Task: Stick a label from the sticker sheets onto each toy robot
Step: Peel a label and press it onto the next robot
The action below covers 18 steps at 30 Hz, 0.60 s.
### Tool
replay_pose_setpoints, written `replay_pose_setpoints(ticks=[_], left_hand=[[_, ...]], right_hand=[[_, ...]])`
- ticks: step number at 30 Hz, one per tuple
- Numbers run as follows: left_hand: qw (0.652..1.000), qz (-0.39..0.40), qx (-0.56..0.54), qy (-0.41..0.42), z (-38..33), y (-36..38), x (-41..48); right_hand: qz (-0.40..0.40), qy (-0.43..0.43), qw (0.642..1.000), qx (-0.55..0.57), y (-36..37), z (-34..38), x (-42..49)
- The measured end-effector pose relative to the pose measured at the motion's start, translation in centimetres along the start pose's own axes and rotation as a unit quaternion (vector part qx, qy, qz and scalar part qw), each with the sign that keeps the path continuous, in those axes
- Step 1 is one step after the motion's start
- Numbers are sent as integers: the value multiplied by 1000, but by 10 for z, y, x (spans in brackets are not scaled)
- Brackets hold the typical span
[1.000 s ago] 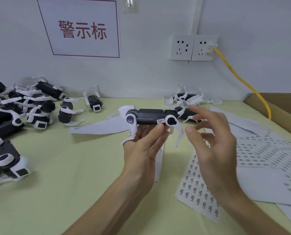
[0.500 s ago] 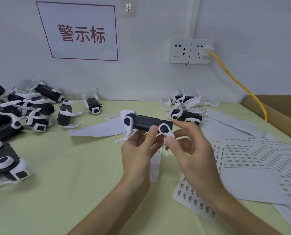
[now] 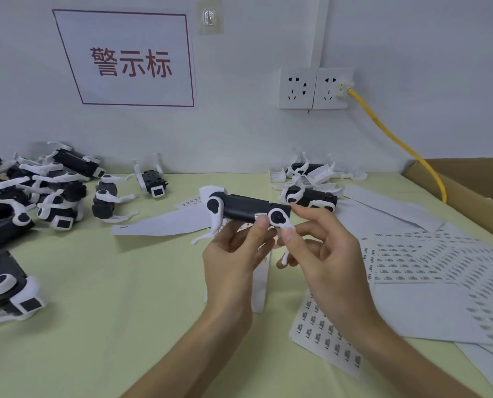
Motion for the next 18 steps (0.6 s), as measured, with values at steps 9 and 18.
replay_pose_setpoints(ticks=[9, 18], left_hand=[[999, -27, 23, -7, 6, -7, 0], [1000, -1, 1, -13, 8, -1, 1]], right_hand=[[15, -9, 1000, -18, 6, 0, -1], [23, -12, 1000, 4, 6, 2, -1]])
Point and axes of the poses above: each hand's wrist, its own x-axis towards the middle knuckle, its own y-axis out of the palm, z = x × y, the point moved 7 cm from there along x, towards the middle knuckle, and after that the axes turned 13 degrees about -x, right-handed, at the moved point
